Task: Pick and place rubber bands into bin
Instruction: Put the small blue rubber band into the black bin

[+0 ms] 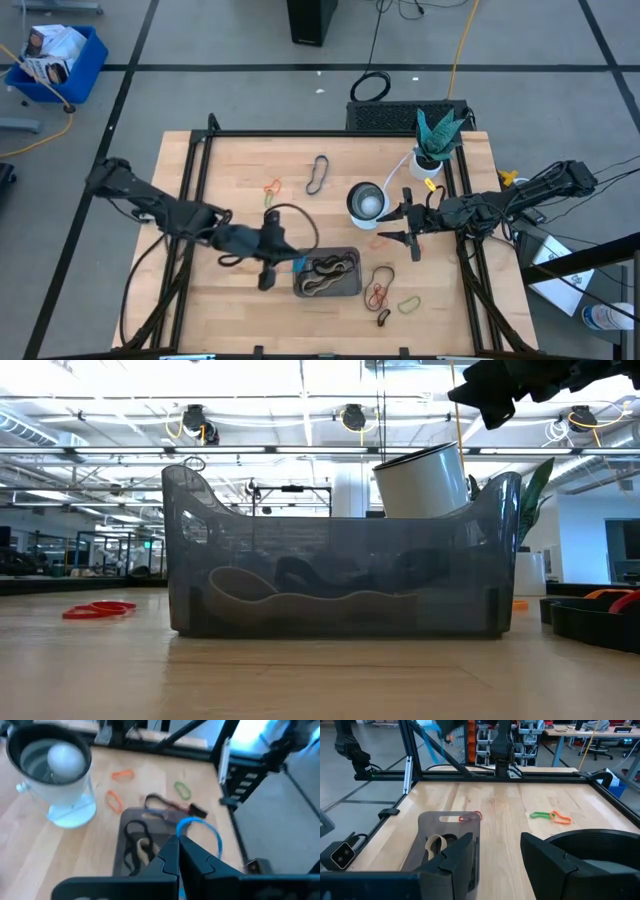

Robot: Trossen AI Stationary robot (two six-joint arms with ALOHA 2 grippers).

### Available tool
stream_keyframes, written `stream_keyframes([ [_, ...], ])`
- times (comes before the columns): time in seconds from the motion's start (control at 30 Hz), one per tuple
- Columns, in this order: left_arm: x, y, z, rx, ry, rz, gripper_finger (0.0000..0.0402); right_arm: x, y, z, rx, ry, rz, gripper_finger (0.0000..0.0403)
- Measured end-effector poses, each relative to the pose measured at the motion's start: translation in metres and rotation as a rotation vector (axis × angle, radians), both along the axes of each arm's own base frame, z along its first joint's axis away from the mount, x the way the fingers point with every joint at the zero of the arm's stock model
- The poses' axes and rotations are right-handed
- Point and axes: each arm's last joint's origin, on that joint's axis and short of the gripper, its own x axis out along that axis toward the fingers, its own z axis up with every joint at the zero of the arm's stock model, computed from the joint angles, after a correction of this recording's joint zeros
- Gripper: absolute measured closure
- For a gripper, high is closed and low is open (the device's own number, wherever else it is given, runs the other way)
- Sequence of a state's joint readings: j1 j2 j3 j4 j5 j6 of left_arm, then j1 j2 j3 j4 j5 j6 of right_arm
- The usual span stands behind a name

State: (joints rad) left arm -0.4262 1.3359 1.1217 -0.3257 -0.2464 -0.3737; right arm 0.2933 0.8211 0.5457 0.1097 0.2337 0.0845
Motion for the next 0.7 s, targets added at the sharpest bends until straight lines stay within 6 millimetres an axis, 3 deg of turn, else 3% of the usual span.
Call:
stream_keyframes([
  [0.37,0.038,0.010,-0.039,-0.018,0.113,-0.028,0.0397,0.000,0.000,0.000,-0.001,0.002,0.001,0.0245],
  [0.7,0.067,0.013,-0.097,-0.013,0.297,0.011,0.0398,0.000,0.000,-0.001,-0.002,0.008,0.001,0.0244],
])
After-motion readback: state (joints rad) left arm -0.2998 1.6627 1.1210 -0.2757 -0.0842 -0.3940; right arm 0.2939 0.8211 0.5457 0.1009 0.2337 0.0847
